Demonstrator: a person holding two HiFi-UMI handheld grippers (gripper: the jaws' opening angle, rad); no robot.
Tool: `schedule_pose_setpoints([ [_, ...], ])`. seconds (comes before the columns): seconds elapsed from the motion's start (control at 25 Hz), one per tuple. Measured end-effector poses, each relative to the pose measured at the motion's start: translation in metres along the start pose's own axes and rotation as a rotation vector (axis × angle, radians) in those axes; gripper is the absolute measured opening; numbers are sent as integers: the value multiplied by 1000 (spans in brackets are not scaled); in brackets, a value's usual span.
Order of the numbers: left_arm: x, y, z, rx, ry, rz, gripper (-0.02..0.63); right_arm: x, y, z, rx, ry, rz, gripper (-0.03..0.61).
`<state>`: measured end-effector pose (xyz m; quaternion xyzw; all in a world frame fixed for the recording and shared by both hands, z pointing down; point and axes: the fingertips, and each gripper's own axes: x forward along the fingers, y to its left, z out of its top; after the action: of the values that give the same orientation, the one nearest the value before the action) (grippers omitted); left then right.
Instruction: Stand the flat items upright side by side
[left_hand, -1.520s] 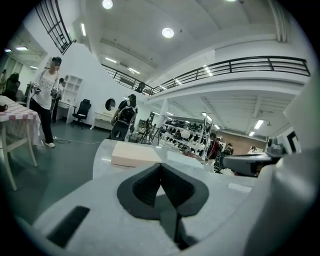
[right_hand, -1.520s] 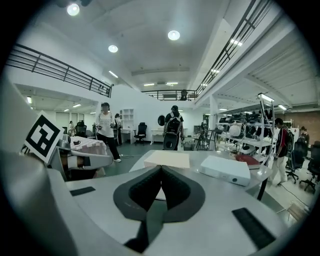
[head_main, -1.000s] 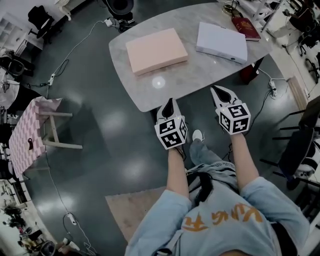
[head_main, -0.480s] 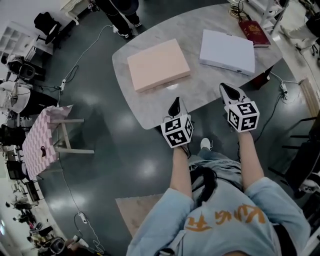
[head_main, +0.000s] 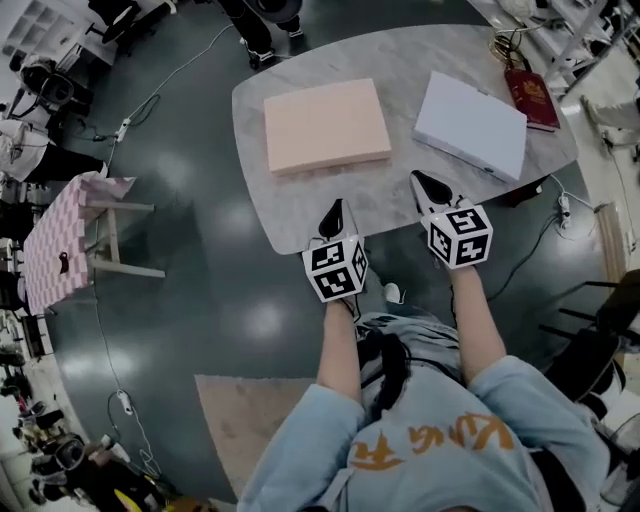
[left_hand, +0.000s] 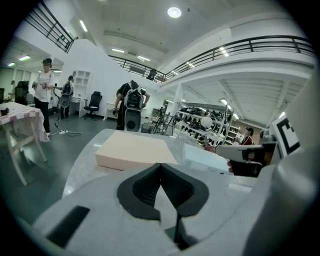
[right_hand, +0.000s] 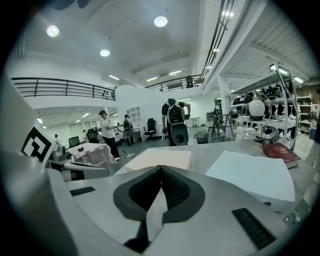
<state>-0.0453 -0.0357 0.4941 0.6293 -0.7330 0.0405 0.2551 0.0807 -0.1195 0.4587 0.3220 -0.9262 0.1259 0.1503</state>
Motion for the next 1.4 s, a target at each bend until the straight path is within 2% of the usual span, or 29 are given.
schedule_pose_setpoints([
  [0.24,7,51,-14,-119,-11,109,12,57,30,-3,-77,64,122,3],
  [0.4,17,83,-9,-178,-22,166,12,97,50,5,-125,90,196,3],
  [0.68,36,121,-5,-224,-6,231,12,162,67,27,-113,103,258,3],
  [0.8,46,132,-6,-212,20,268,12,187,75,36,-135,112,297,3],
  [1.04,64,148,4,-262,11,293,12,226,76,45,-192,165,349,3],
  [1.4,85,162,8,-396,-4,303,12,270,88,49,-362,253,476,3],
])
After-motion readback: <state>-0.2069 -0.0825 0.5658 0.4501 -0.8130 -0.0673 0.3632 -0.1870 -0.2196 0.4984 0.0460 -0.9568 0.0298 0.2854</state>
